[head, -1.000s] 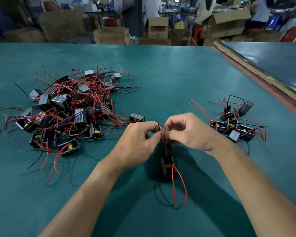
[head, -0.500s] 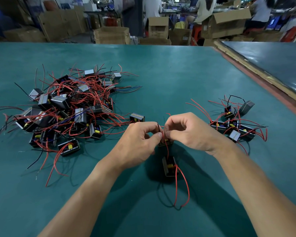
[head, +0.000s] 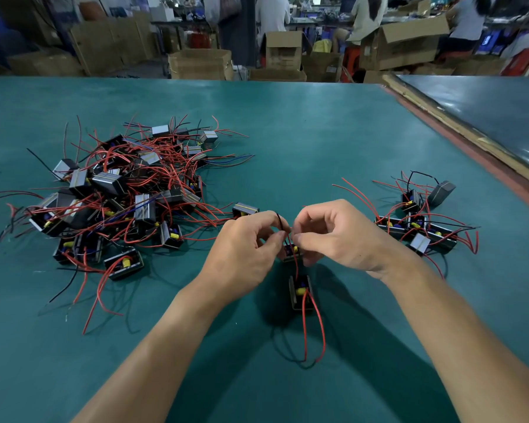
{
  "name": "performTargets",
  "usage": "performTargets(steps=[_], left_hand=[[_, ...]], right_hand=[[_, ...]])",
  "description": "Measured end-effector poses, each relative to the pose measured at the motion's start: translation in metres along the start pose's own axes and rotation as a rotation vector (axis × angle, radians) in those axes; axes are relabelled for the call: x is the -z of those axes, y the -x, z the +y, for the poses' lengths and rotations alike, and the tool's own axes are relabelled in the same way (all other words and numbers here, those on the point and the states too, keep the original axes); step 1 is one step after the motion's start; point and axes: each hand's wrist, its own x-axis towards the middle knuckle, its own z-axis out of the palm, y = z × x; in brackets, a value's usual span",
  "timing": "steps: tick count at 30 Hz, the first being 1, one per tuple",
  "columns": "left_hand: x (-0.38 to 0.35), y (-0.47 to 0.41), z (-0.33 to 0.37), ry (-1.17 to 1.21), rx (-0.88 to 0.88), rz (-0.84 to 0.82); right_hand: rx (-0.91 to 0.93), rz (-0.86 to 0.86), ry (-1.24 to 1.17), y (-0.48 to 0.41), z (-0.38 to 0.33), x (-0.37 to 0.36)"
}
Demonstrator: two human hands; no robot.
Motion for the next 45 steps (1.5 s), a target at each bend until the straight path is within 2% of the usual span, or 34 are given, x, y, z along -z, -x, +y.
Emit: performTargets(steps=[4, 10, 15, 18, 24, 29, 34, 37, 45], left_hand=[[-0.001, 0.0, 0.0, 0.037, 0.022, -0.016], [0.003, -0.002, -0.002, 0.189, 0.109, -0.093], [0.004, -0.002, 0.0, 0.203, 0.109, -0.11], [0.004, -0.001, 0.002, 0.195, 0.103, -0.113], [0.004, 0.001, 0.004, 0.232, 0.098, -0.146], [0.006, 0.001, 0.003, 0.241, 0.091, -0.206], [0.007, -0.001, 0.001, 0.255, 0.111, -0.169], [0.007, 0.0, 0.0, 0.25, 0.125, -0.205], [0.008, 0.0, -0.001, 0.321, 0.158, -0.256]], right_hand=[[-0.052, -0.113, -0.07, 0.004, -0.005, -0.003], [-0.021, -0.224, -0.107, 0.011, -0.013, -0.001], [0.017, -0.058, -0.035, 0.007, -0.011, 0.001], [0.034, -0.018, -0.02, 0.005, -0.01, 0.001], [0.039, 0.015, -0.036, 0.003, -0.006, 0.003], [0.089, 0.036, 0.062, 0.002, -0.003, 0.005], [0.094, -0.114, -0.099, 0.007, -0.006, 0.007], [0.091, -0.165, -0.141, 0.008, -0.007, 0.006], [0.09, 0.002, -0.017, 0.002, -0.003, 0.009]])
